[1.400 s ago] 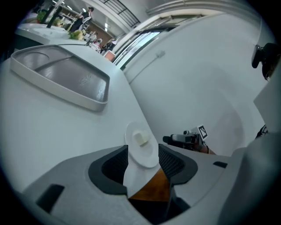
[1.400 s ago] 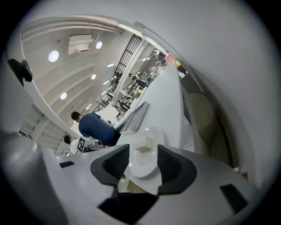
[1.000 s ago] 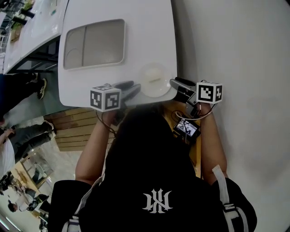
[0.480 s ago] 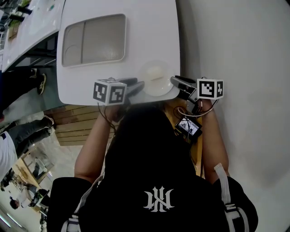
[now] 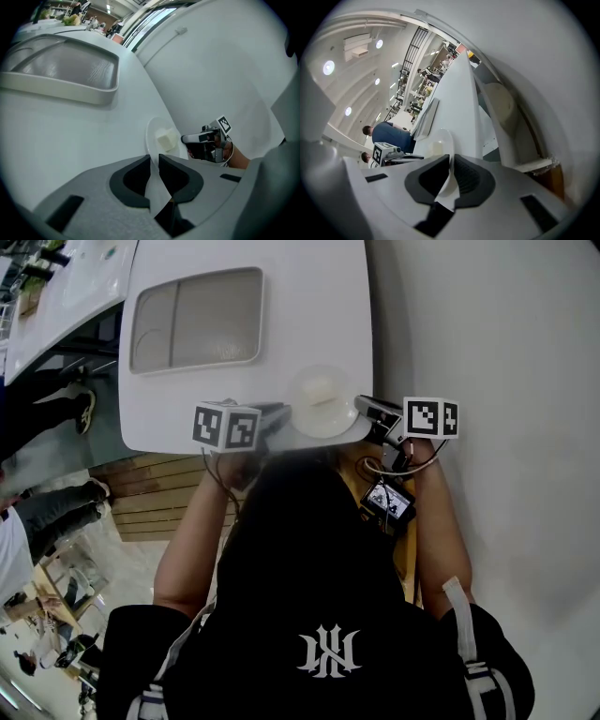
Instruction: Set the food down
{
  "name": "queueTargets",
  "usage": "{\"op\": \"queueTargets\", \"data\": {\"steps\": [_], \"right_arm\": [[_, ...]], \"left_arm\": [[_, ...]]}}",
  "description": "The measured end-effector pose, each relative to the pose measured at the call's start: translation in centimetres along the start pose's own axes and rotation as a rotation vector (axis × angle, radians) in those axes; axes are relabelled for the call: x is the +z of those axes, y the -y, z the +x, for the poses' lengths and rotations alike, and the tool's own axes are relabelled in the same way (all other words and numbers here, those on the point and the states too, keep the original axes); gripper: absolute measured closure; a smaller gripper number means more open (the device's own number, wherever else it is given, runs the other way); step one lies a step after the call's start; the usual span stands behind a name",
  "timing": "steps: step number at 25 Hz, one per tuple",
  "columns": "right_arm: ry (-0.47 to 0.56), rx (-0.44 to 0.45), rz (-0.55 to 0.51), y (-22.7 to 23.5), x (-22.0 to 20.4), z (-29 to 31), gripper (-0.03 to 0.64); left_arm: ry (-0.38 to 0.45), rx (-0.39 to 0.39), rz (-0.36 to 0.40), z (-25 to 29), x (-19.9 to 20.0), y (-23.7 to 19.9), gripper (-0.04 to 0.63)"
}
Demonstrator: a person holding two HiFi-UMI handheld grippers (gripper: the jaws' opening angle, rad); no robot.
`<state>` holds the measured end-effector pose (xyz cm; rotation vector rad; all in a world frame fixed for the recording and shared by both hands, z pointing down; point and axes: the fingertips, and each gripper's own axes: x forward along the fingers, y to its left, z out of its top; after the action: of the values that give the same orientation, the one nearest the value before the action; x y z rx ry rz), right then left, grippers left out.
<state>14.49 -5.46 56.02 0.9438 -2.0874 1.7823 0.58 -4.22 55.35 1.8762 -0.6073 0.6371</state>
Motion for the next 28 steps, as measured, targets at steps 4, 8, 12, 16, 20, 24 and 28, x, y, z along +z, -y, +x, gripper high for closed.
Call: {"op": "queueTargets", "data": {"steps": [4,8,12,16,20,24,28], "right_arm": [[-0.002,0.000,0.033,-0.1,0.2,0.4,0.592],[0.001,0.028,0.063,-0.4,0.1,0.8,0.595],[0.017,0.074,0.073,-1.8,-0.7,-0.1,0.598],[0.027,0.097,0.076,-4.8,-0.7,0.1,0.600],[0.031,0.114,0.072,-7.5,-0.2,0.2,0.600],[0.046,0.119,0.060,-9.9,1.2,3.1,0.600],[0.073,0.121,0.051,-11.8,1.7,4.3,0.600]], "left_arm": [[0.007,0.001,-0.014,-0.3,0.1,-0.2,0.545],[0.026,0.012,-0.013,-0.8,-0.1,-0.4,0.555],[0.037,0.022,-0.019,-1.6,-1.4,0.3,0.555],[0.049,0.021,-0.024,-4.2,-1.7,0.4,0.555],[0.064,0.016,-0.017,-6.7,-1.1,0.7,0.555],[0.072,0.018,0.006,-9.2,0.5,-1.9,0.555],[0.079,0.017,0.033,-11.2,1.3,-3.0,0.555]]}}
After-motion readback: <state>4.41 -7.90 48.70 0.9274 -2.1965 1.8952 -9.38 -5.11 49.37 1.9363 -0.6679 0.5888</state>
